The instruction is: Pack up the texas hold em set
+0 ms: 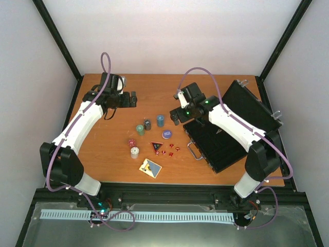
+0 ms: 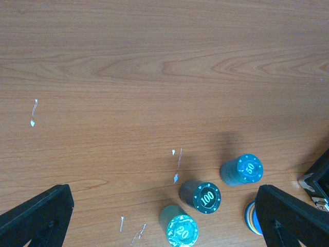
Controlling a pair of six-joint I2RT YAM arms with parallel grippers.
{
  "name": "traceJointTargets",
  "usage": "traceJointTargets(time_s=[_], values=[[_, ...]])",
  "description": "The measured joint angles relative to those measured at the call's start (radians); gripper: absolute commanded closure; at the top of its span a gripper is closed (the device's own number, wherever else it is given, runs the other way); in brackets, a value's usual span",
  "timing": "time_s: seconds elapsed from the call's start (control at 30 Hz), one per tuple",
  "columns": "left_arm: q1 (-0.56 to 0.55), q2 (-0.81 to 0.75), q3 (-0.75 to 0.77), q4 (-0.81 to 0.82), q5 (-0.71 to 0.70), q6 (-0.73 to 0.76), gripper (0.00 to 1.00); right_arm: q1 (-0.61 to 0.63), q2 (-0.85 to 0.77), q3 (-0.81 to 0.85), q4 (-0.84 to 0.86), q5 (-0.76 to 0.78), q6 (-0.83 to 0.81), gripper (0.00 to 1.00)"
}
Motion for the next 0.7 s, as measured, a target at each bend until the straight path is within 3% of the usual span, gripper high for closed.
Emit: traceJointTargets(time_s=[0.7], values=[[0.000,-0.003,-0.047,-0.021,0.005,-0.001,0.00,0.001,0.083,0.039,-0.075,0.003,0.005,0.00]])
